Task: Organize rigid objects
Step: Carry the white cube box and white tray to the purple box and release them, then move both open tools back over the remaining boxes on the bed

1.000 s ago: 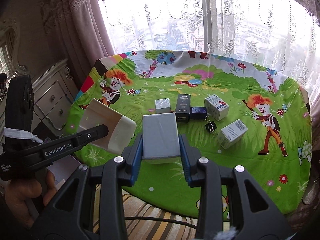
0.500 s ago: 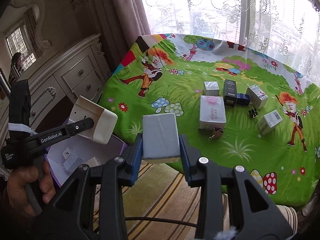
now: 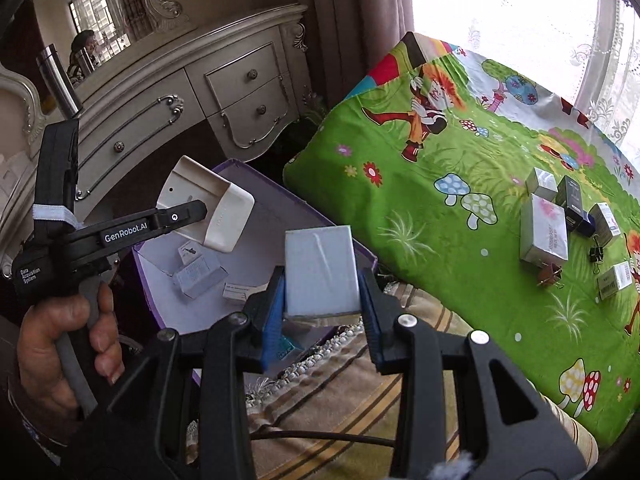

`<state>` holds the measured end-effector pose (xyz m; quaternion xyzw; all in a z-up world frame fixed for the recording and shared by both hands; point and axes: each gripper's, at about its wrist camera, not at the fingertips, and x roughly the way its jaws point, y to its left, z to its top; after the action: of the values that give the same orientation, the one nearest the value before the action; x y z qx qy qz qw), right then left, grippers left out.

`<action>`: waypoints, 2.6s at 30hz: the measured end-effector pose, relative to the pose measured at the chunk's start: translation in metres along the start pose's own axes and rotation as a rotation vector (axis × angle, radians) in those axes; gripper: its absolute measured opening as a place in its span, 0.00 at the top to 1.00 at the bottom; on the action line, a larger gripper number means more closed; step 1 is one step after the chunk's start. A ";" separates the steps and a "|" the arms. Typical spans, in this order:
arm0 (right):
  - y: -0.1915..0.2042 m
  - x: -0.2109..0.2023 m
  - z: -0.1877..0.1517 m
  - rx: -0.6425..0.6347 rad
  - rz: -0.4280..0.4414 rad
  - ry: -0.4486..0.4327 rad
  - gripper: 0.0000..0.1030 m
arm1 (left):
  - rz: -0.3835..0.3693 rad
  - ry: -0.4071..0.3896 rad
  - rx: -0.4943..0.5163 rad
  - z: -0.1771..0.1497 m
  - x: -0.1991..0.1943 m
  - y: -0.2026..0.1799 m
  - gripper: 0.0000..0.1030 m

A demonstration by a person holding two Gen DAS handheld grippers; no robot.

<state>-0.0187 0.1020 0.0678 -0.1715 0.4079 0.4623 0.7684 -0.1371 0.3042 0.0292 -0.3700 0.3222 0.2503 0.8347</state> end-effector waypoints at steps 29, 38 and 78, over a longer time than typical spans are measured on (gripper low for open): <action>0.028 0.031 0.000 -0.082 -0.011 0.046 0.41 | 0.060 0.031 -0.052 -0.001 0.008 0.015 0.67; -0.007 0.013 -0.006 -0.015 -0.054 0.010 0.37 | 0.027 0.073 0.018 -0.008 0.021 -0.024 0.61; -0.310 -0.071 -0.063 0.444 -0.418 -0.068 0.12 | -0.097 0.262 0.388 -0.056 0.139 -0.293 0.19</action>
<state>0.1987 -0.1377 0.0500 -0.0640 0.4287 0.1994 0.8788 0.1281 0.1096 0.0331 -0.2472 0.4516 0.0931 0.8522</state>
